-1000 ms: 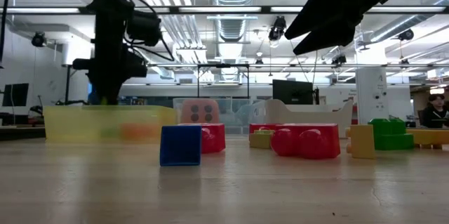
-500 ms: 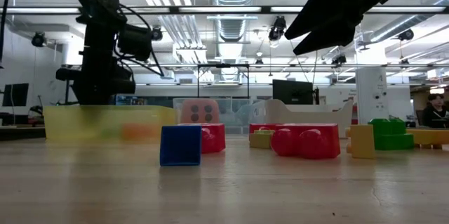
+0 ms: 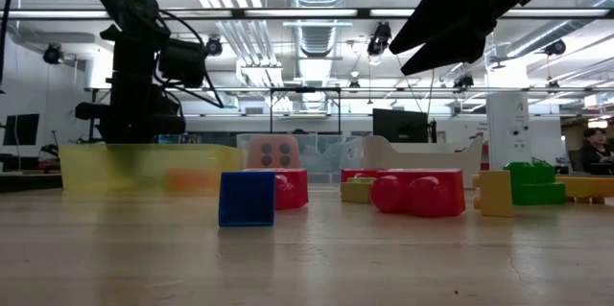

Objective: Pick & Place Toys
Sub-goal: Put the green game piece into the yellow bin, then put the blue dice into the transparent bin

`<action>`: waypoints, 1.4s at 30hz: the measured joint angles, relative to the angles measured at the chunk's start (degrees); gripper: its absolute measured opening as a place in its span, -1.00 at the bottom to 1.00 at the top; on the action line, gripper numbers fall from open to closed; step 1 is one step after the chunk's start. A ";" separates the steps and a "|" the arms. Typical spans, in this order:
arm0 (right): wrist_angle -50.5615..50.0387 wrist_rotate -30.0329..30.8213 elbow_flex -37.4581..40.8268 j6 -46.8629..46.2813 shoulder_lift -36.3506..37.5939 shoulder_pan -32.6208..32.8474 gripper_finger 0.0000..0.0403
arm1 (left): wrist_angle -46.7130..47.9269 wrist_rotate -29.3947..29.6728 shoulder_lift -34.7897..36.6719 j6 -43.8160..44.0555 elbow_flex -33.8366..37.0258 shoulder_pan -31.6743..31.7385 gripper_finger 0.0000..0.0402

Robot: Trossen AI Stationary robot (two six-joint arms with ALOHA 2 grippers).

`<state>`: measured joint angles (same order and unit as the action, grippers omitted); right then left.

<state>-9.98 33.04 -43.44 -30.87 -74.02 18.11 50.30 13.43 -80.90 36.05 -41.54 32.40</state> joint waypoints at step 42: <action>0.00 0.02 0.00 0.00 0.00 0.00 0.80 | 26.30 -4.48 0.17 -1.99 -16.95 -2.06 0.40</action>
<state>-9.98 33.06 -43.44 -30.87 -74.02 18.11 76.60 8.95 -80.73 34.06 -58.49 30.35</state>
